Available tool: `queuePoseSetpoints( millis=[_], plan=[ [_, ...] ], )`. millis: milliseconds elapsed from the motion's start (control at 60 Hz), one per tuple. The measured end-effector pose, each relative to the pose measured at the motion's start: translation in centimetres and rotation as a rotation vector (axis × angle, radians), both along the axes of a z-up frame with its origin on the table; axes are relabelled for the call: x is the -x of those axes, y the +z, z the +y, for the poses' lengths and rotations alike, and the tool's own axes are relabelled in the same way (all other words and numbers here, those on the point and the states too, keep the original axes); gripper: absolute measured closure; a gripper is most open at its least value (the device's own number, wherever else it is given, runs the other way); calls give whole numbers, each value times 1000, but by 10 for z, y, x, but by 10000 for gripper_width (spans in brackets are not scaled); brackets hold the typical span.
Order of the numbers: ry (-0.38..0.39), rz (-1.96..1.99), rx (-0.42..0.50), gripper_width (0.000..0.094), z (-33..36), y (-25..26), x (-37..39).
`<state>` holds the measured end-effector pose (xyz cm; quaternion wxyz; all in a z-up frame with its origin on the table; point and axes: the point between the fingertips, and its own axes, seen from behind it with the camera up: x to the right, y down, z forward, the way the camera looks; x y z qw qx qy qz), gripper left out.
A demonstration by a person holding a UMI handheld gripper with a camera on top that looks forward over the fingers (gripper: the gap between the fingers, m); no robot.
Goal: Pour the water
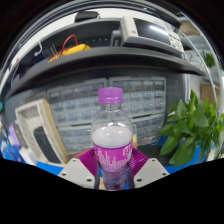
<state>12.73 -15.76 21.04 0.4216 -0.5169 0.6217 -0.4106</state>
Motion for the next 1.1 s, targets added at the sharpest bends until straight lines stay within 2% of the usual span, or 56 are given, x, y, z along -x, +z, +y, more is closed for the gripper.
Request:
queuePoseSetpoints(
  millis=[83,267,483,583,700,883,933,1017,1100],
  plan=[
    [-24,27,82,540,-27,-20,-2],
    [-43,52,111,539,-66,-69,-12],
    [-63,70,74,534,-92,-119,-23],
    [-79,-12,27,531,-96,-106,-16],
    [-57,-37,45,531,-90,-109,-20],
    [-54,-9,59,416,-91,-111,-20],
    [-60,19,71,337,-93,-115,-18],
    [-87,77,90,265,-96,-128,-5],
    [-94,102,76,262,-93,-135,21]
  ],
)
